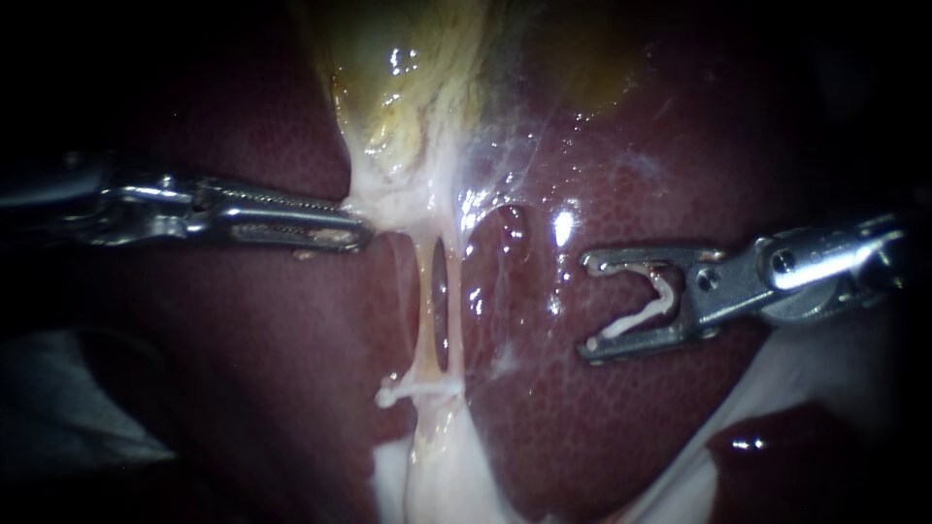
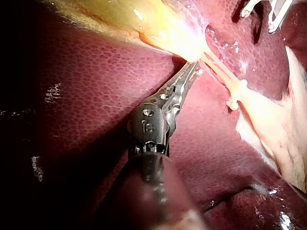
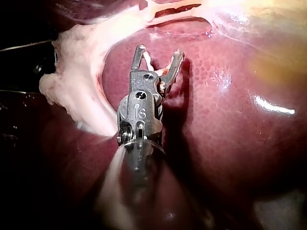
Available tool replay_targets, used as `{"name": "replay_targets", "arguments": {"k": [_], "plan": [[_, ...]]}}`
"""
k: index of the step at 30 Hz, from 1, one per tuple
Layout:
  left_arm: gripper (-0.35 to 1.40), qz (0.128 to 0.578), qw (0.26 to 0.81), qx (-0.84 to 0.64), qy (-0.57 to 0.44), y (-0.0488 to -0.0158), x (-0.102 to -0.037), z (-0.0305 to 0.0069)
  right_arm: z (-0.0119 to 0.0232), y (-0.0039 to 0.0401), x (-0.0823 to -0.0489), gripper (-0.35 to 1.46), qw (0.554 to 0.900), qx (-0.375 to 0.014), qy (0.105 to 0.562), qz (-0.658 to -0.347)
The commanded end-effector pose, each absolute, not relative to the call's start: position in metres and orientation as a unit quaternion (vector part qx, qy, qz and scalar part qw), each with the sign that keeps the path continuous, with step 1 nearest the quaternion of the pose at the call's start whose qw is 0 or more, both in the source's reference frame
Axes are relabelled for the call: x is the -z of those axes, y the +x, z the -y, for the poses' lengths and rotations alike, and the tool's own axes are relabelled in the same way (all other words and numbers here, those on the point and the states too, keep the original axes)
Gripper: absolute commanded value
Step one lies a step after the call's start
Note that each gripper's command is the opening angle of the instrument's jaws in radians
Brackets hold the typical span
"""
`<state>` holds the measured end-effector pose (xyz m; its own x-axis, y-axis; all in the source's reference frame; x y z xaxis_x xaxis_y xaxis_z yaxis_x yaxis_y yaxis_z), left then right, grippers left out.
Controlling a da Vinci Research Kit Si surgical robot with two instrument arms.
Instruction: Clipping second clip left tube
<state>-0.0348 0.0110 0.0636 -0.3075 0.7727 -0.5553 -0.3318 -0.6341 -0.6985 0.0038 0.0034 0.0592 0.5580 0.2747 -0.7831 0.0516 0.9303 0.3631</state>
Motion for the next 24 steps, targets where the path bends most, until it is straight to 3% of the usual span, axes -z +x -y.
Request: {"name": "replay_targets", "arguments": {"k": [1,13,24], "plan": [[-0.35,0.237,0.357,-0.773,-0.468,-0.0346,-0.0633,-0.0110,-0.0034,0.0038,-0.0592,0.50,0.865,-0.065,0.175,-0.466],[-0.35,0.237,0.364,-0.765,-0.476,-0.0313,-0.0570,-0.0127,-0.0034,0.0039,-0.0592,0.50,0.863,-0.063,0.180,-0.468],[-0.35,0.234,0.364,-0.764,-0.479,-0.0313,-0.0562,-0.0127,-0.0027,0.0069,-0.0581,0.50,0.848,-0.062,0.216,-0.480]]}}
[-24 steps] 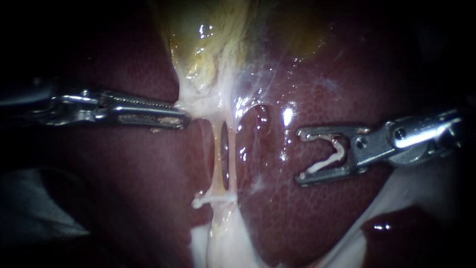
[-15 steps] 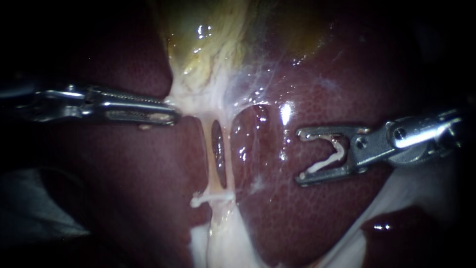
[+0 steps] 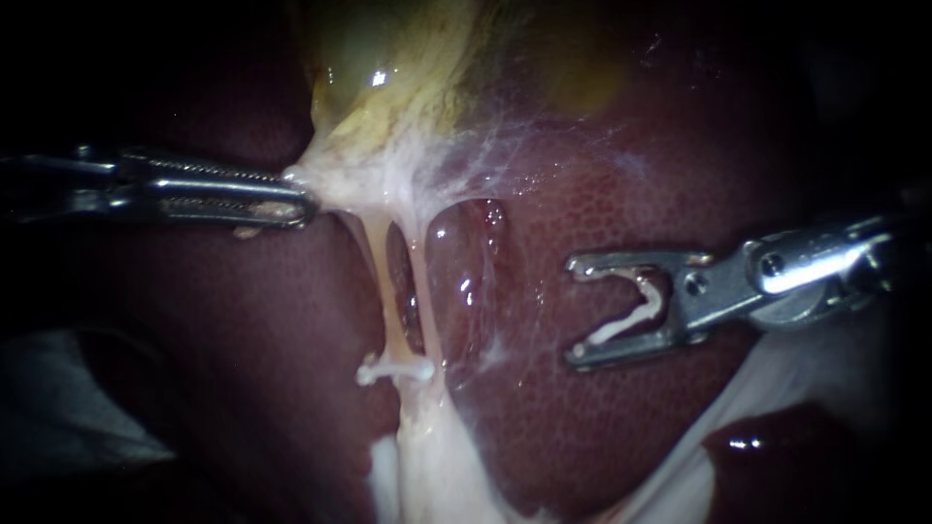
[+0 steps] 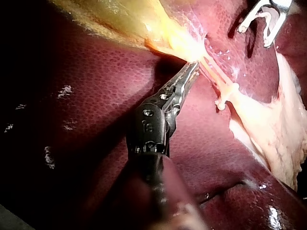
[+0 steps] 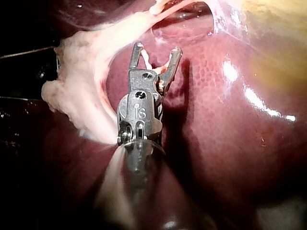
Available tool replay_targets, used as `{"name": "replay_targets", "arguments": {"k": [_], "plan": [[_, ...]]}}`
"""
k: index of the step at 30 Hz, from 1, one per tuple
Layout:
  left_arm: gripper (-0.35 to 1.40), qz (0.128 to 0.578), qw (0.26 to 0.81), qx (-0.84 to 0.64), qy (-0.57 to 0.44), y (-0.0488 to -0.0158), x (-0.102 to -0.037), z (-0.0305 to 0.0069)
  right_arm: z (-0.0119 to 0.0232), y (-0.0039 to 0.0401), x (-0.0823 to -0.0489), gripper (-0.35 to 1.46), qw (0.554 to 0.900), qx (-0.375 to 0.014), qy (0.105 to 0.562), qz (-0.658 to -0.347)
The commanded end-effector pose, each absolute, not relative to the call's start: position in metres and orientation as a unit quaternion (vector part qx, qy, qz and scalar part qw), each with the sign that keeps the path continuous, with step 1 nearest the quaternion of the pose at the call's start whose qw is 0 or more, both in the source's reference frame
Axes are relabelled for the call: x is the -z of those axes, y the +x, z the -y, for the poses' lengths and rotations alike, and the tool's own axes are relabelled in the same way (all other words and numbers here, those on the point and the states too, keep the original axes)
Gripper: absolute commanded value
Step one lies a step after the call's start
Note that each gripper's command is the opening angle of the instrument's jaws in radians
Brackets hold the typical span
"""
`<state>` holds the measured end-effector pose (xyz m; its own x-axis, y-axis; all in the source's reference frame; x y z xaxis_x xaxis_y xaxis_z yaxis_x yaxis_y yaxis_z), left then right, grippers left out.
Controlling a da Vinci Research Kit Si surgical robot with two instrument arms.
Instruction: Clipping second clip left tube
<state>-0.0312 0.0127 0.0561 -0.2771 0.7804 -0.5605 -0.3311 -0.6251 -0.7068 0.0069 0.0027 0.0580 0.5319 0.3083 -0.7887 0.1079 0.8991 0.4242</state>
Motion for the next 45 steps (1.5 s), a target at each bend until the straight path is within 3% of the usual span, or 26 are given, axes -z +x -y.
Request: {"name": "replay_targets", "arguments": {"k": [1,11,21,37,45], "plan": [[-0.35,0.234,0.364,-0.764,-0.479,-0.0313,-0.0562,-0.0127,-0.0027,0.0075,-0.0579,0.50,0.846,-0.064,0.219,-0.482],[-0.35,0.233,0.364,-0.764,-0.479,-0.0315,-0.0563,-0.0126,-0.0017,0.0129,-0.0581,0.50,0.821,-0.099,0.259,-0.499],[-0.35,0.233,0.365,-0.764,-0.479,-0.0316,-0.0563,-0.0125,0.0004,0.0172,-0.0615,0.50,0.799,-0.119,0.299,-0.508],[-0.35,0.233,0.365,-0.764,-0.479,-0.0317,-0.0564,-0.0124,0.0007,0.0184,-0.0676,0.50,0.794,-0.133,0.316,-0.502],[-0.35,0.233,0.365,-0.764,-0.479,-0.0317,-0.0564,-0.0124,0.0006,0.0208,-0.0686,0.49,0.746,-0.140,0.358,-0.544]]}}
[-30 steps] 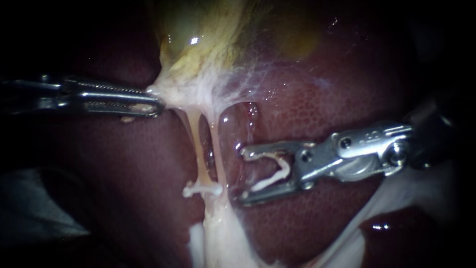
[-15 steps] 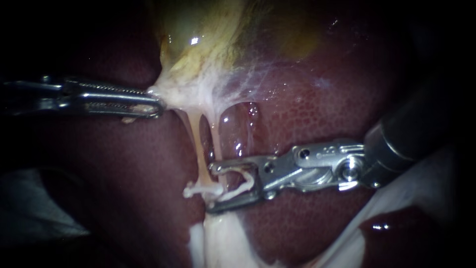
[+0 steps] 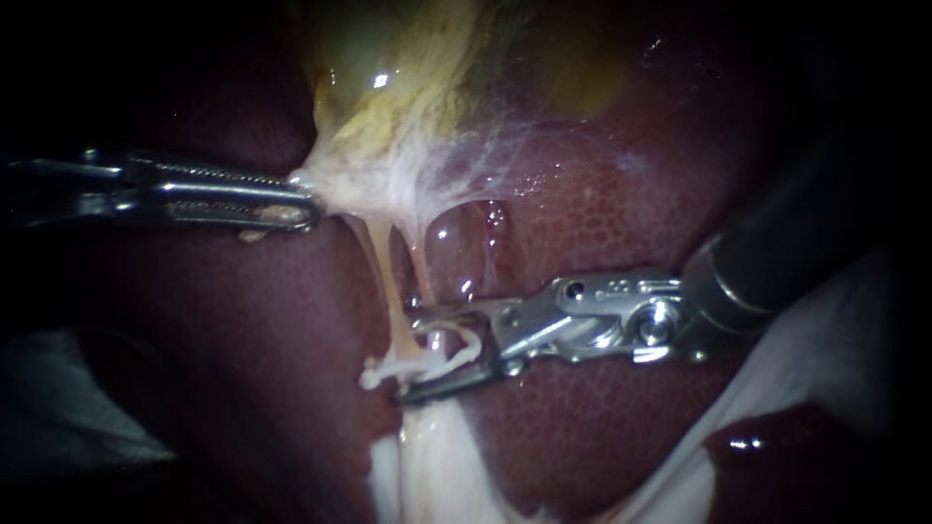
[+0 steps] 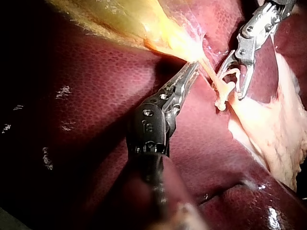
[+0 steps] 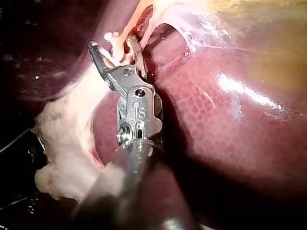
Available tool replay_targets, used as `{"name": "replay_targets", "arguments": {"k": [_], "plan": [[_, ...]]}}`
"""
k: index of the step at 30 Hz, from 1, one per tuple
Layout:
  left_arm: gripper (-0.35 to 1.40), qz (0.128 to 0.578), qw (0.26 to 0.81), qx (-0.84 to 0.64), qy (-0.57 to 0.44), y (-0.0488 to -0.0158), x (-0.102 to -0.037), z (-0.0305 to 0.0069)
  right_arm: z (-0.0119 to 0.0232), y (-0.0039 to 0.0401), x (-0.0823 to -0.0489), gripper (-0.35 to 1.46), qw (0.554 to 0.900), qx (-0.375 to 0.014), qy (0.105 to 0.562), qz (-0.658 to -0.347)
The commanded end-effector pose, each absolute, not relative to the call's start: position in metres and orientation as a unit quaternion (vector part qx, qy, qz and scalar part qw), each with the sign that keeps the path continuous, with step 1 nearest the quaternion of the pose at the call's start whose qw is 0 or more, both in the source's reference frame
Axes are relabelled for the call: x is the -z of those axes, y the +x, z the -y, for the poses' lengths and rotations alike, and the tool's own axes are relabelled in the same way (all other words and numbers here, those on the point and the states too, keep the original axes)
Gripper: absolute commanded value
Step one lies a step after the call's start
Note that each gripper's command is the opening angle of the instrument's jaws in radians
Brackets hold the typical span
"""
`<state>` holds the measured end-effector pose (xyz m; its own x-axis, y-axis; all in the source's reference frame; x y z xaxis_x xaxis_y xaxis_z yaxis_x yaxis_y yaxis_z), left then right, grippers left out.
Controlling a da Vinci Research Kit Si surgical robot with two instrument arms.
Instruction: Clipping second clip left tube
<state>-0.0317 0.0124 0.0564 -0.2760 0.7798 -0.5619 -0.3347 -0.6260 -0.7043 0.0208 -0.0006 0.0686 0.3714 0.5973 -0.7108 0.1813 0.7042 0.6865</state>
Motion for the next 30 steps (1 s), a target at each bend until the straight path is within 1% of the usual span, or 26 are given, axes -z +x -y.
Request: {"name": "replay_targets", "arguments": {"k": [1,6,10,19,24,28,30], "plan": [[-0.35,0.233,0.365,-0.764,-0.479,-0.0317,-0.0564,-0.0124,0.0005,0.0214,-0.0686,0.49,0.737,-0.140,0.367,-0.550],[-0.35,0.233,0.364,-0.764,-0.479,-0.0317,-0.0564,-0.0124,0.0004,0.0233,-0.0685,0.49,0.708,-0.146,0.394,-0.567],[-0.35,0.233,0.365,-0.764,-0.479,-0.0317,-0.0564,-0.0124,0.0009,0.0241,-0.0678,0.49,0.689,-0.145,0.413,-0.578],[-0.35,0.233,0.364,-0.764,-0.479,-0.0317,-0.0564,-0.0124,0.0022,0.0245,-0.0652,0.46,0.676,-0.128,0.435,-0.580],[-0.35,0.233,0.364,-0.764,-0.479,-0.0317,-0.0564,-0.0124,0.0017,0.0245,-0.0646,0.34,0.669,-0.116,0.444,-0.585],[-0.35,0.233,0.364,-0.764,-0.479,-0.0317,-0.0565,-0.0125,0.0014,0.0243,-0.0644,0.27,0.669,-0.127,0.445,-0.582],[-0.35,0.233,0.364,-0.764,-0.479,-0.0317,-0.0565,-0.0125,0.0013,0.0241,-0.0643,0.15,0.667,-0.133,0.451,-0.578]]}}
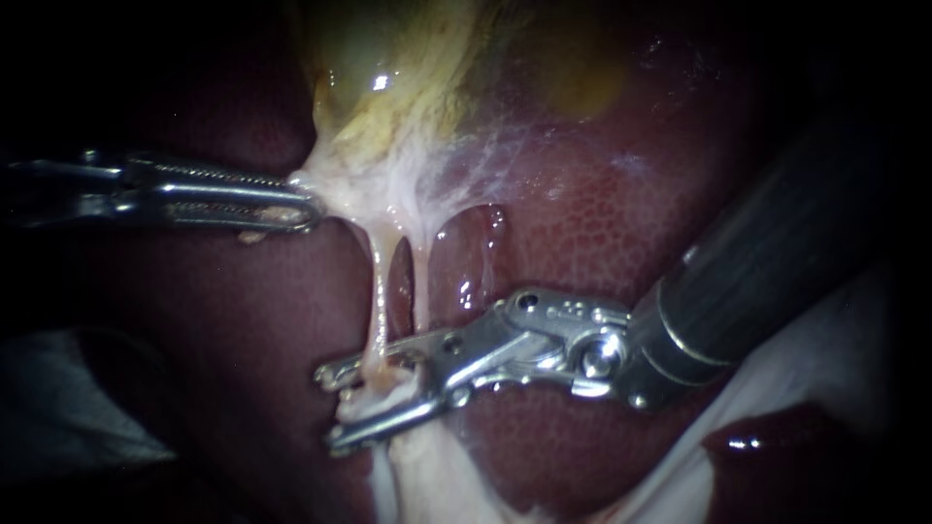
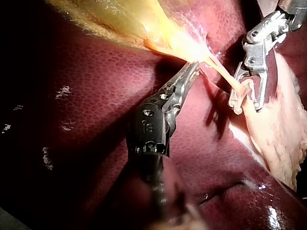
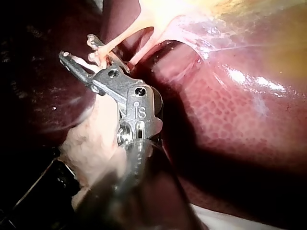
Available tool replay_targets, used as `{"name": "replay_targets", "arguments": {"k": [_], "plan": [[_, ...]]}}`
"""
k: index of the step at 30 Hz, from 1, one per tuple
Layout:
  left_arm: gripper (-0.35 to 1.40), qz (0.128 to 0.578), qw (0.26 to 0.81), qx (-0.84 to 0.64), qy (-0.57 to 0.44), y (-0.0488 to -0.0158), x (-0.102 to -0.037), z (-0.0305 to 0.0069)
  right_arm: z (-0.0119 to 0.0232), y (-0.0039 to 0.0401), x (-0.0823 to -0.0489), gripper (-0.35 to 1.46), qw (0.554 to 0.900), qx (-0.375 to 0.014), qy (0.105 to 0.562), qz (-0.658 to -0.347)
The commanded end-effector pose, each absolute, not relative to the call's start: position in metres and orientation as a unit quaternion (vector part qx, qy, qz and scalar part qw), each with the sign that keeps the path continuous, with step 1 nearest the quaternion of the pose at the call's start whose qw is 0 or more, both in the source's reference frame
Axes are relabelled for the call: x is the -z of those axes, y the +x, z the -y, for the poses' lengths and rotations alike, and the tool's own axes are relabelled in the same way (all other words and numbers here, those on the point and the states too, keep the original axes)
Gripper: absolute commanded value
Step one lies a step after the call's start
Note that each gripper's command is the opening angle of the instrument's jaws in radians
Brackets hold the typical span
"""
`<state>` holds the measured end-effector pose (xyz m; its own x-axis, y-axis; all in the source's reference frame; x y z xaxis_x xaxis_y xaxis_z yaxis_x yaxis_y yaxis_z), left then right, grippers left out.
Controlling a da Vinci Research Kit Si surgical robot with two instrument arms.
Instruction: Clipping second clip left tube
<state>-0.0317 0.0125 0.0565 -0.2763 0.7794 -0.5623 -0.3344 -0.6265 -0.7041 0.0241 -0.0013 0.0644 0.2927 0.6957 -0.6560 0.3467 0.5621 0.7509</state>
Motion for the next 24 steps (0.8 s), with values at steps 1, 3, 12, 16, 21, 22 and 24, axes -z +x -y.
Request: {"name": "replay_targets", "arguments": {"k": [1,3,12,16,21,22,24], "plan": [[-0.35,0.233,0.364,-0.764,-0.479,-0.0317,-0.0565,-0.0125,0.0013,0.0239,-0.0643,0.03,0.665,-0.139,0.457,-0.575],[-0.35,0.233,0.364,-0.764,-0.479,-0.0317,-0.0565,-0.0125,0.0013,0.0237,-0.0643,-0.13,0.663,-0.143,0.460,-0.572],[-0.35,0.232,0.364,-0.764,-0.479,-0.0318,-0.0565,-0.0125,0.0013,0.0233,-0.0645,-0.35,0.662,-0.152,0.462,-0.570],[-0.35,0.232,0.364,-0.764,-0.479,-0.0318,-0.0565,-0.0125,0.0013,0.0233,-0.0645,-0.35,0.662,-0.153,0.462,-0.570],[-0.35,0.232,0.364,-0.764,-0.479,-0.0318,-0.0565,-0.0125,0.0013,0.0232,-0.0646,-0.35,0.662,-0.153,0.462,-0.570],[-0.35,0.232,0.364,-0.764,-0.479,-0.0318,-0.0565,-0.0125,0.0013,0.0232,-0.0646,-0.35,0.662,-0.153,0.462,-0.570],[-0.35,0.232,0.364,-0.764,-0.479,-0.0318,-0.0566,-0.0125,0.0012,0.0232,-0.0646,-0.35,0.663,-0.154,0.461,-0.570]]}}
